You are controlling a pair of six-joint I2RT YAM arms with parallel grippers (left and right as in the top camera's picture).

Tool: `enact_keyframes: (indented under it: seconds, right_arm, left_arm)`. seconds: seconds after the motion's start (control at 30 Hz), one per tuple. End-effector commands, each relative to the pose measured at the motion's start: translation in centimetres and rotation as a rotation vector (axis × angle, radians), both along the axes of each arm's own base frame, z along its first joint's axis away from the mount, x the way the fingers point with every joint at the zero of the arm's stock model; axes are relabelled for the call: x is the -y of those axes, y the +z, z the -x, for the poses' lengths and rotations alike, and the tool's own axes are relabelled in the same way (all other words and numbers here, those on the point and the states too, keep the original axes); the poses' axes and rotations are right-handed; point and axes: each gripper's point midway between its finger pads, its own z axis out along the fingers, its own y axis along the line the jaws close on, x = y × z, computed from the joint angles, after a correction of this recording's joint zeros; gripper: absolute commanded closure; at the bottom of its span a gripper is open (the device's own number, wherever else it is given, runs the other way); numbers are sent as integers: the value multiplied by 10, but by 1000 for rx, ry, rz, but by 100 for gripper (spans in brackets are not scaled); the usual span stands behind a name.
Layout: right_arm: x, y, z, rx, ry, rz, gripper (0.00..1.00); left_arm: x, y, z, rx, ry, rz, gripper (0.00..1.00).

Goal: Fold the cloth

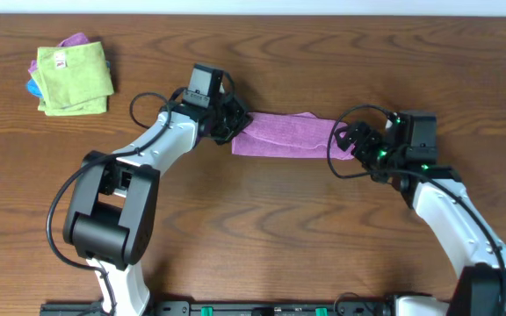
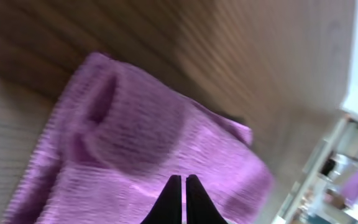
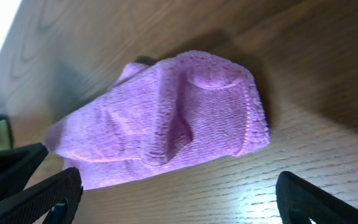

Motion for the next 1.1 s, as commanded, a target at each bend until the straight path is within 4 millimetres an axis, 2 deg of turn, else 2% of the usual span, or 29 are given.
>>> enact_keyframes:
  seconds: [0.0, 0.17, 0.3, 0.5, 0.8, 1.07]
  right_arm:
    - [8, -15, -1, -47, -29, 15, 1]
    - [8, -33, 1, -95, -29, 15, 1]
    - [9, -35, -1, -90, -31, 19, 1]
    - [9, -35, 0, -95, -31, 19, 1]
    - [12, -39, 0, -102, -43, 37, 1]
    - [8, -62, -7, -127, -41, 24, 1]
  left_arm:
    - [-18, -7, -8, 47, 12, -122, 95]
    - [-26, -14, -8, 47, 18, -176, 94]
    - [-25, -20, -6, 37, 16, -191, 94]
    - [-14, -37, 3, 2, -13, -197, 94]
    - [-14, -54, 7, -44, -3, -205, 94]
    - [-11, -77, 17, -118, -5, -188, 94]
